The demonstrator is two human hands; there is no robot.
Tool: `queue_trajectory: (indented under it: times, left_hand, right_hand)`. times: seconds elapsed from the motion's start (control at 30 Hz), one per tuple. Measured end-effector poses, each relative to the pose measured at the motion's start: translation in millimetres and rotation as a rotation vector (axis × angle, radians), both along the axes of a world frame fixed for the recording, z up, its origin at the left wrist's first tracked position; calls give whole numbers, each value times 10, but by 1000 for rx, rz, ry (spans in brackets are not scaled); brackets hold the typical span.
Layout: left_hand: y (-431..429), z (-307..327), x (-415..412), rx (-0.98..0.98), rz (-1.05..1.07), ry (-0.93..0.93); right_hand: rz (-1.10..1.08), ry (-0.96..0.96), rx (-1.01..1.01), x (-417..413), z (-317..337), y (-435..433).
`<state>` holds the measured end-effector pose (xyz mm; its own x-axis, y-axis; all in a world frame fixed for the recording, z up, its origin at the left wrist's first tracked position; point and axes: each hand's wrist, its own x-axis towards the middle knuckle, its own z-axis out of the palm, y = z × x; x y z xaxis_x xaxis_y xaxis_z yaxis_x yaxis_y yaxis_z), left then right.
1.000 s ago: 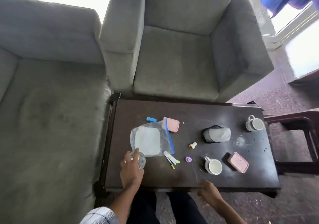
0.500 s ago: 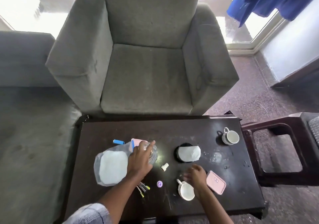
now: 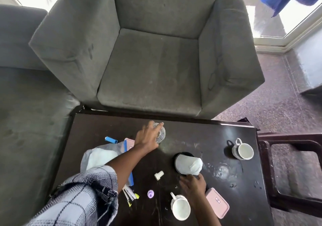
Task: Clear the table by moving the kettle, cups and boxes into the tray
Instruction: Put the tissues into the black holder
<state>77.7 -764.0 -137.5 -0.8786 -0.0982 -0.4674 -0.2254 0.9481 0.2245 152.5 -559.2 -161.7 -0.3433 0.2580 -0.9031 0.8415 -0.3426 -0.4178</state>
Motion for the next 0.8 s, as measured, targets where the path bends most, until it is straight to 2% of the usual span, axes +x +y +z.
queue_trajectory:
  times: [0.1, 0.33, 0.53, 0.63, 0.8]
  left_hand:
    - [-12, -85, -33, 2, 1, -25]
    - [-27, -213, -5, -9, -21, -57]
    - [-119, -236, -44, 10, -35, -75]
    - [-170, -240, -72, 21, -21, -82]
    - [-263, -245, -136, 33, -38, -114]
  right_hand:
    - [-37, 0, 64, -46, -52, -52]
    - [122, 9, 194, -35, -128, -46]
    - [45, 6, 256, -140, -108, -111]
    - [46, 22, 258, -270, -49, -224]
    - [-31, 61, 146, -637, -44, -491]
